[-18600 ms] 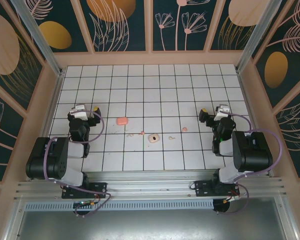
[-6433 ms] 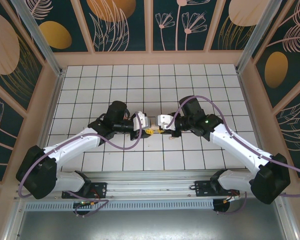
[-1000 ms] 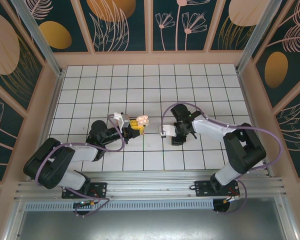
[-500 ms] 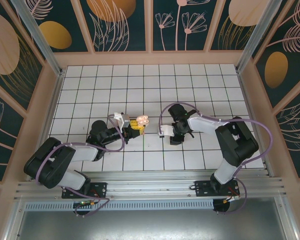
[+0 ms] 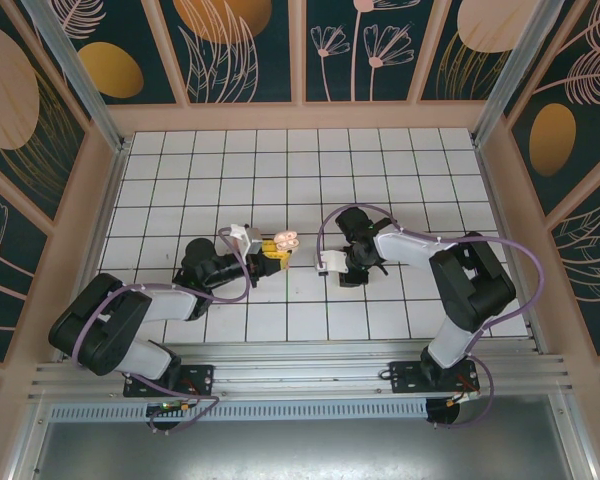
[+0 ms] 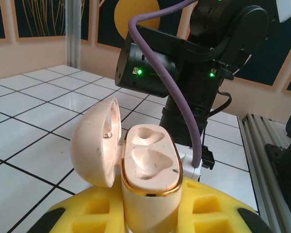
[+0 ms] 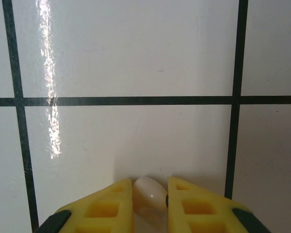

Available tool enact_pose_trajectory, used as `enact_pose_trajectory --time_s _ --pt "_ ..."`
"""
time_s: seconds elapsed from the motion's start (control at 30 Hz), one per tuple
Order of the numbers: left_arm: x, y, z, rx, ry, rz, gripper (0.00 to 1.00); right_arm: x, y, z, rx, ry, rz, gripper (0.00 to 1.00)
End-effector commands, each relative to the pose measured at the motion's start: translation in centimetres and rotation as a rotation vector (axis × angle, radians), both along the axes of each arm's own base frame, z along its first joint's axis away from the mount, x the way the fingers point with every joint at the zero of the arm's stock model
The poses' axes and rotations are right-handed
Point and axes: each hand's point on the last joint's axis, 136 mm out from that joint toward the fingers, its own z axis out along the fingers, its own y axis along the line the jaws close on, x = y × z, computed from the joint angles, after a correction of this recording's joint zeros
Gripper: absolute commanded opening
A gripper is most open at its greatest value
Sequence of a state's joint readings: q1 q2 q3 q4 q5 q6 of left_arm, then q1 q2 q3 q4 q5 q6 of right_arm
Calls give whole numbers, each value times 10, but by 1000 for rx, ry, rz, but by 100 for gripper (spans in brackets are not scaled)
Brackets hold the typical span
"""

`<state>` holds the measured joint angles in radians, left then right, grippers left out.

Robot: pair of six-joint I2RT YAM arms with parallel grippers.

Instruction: Insert wireless bluetooth earbuds into charging case

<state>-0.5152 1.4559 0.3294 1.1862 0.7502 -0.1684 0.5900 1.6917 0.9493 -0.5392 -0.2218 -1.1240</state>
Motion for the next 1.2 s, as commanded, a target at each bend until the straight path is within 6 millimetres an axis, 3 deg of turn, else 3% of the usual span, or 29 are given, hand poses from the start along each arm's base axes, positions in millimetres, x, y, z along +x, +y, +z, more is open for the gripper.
enact_pose_trajectory --time_s 0.0,0.1,0.17,0.27,0.57,0.77,1.17 --pt "7 -1 4 14 -45 5 17 17 6 11 39 -62 -24 17" --pt "7 -1 6 11 -65 8 16 26 15 31 145 -97 -63 17" --pt "6 -2 9 -3 -91 7 15 26 28 52 256 -114 -78 17" --pt "7 -6 11 -12 -121 12 15 32 30 88 424 -133 -122 17" --pt "10 -28 7 9 -211 14 15 31 21 185 927 -119 -207 16" --pt "15 -40 5 -16 -224 22 14 23 18 214 1127 -27 -233 16" --pt "13 -57 9 -61 -254 -26 14 4 23 236 1305 38 -238 17"
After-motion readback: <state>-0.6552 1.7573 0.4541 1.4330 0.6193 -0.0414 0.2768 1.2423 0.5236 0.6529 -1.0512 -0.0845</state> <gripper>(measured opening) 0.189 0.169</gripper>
